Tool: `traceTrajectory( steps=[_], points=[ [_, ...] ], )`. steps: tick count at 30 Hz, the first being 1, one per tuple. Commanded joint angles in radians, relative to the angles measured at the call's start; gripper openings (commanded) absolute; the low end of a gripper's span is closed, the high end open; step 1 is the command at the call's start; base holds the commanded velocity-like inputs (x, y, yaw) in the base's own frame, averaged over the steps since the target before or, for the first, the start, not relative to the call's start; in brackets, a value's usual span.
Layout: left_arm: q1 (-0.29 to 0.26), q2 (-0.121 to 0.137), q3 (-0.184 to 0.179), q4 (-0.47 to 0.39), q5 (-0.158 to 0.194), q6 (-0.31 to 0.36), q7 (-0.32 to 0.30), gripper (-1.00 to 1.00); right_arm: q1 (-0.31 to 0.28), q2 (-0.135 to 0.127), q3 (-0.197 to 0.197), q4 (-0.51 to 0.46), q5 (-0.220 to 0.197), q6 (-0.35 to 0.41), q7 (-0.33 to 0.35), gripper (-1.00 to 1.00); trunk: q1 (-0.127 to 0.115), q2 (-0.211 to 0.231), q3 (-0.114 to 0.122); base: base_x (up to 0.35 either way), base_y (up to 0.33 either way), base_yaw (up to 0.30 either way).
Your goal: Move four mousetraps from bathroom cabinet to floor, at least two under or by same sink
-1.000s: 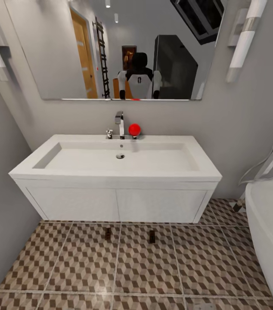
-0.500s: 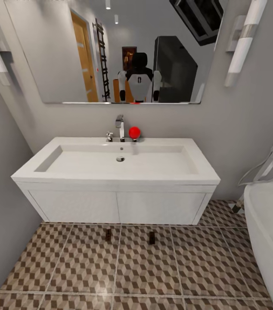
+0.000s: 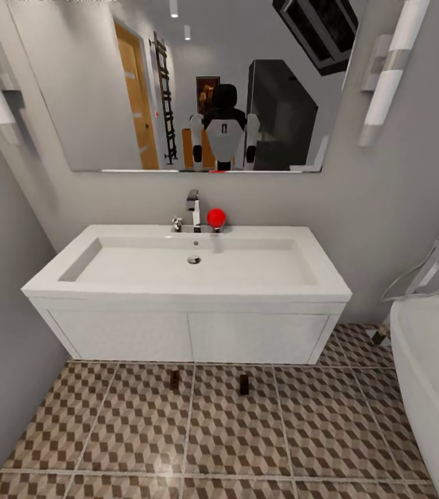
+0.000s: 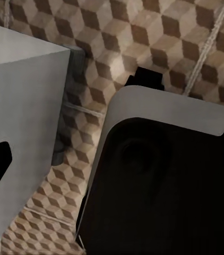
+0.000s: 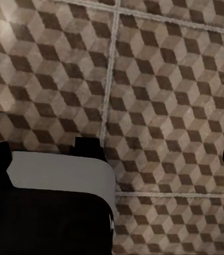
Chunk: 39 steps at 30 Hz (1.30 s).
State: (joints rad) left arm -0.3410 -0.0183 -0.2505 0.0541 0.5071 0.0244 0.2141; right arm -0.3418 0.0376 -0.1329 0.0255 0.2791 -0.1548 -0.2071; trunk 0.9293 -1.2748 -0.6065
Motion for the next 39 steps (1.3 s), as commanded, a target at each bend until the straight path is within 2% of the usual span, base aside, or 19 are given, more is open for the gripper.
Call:
traceTrajectory(
  steps=[1, 4, 11, 26, 39],
  points=[
    [0.002, 0.0, -0.009, 0.001, 0.007, 0.003, 0.003, 1.0, 0.002, 0.0, -0.008, 0.004, 0.01, -0.005, -0.005, 1.0, -0.004, 0.007, 0.003, 0.0, 0.0, 0.0],
    [0.034, -0.001, -0.009, 0.001, 0.007, 0.004, 0.002, 1.0, 0.021, -0.001, -0.008, 0.007, 0.01, -0.005, -0.004, 1.0, -0.015, 0.028, 0.012, 0.0, 0.0, 0.0],
    [0.068, -0.003, -0.009, 0.0, 0.007, 0.008, 0.001, 1.0, 0.038, -0.001, -0.008, 0.008, 0.01, -0.005, 0.003, 1.0, -0.042, 0.077, 0.034, 0.0, 0.0, 0.0],
    [0.112, -0.005, -0.008, 0.0, 0.007, 0.012, -0.021, 1.0, 0.045, -0.005, -0.008, 0.044, 0.007, -0.003, 0.008, 1.0, -0.1, 0.182, 0.081, 0.0, 0.0, 0.0],
    [0.137, -0.024, -0.008, 0.0, 0.007, 0.012, -0.022, 1.0, 0.064, -0.001, -0.008, 0.044, 0.009, -0.005, 0.008, 1.0, -0.15, 0.273, 0.122, 0.0, 0.0, 0.0]
  ],
)
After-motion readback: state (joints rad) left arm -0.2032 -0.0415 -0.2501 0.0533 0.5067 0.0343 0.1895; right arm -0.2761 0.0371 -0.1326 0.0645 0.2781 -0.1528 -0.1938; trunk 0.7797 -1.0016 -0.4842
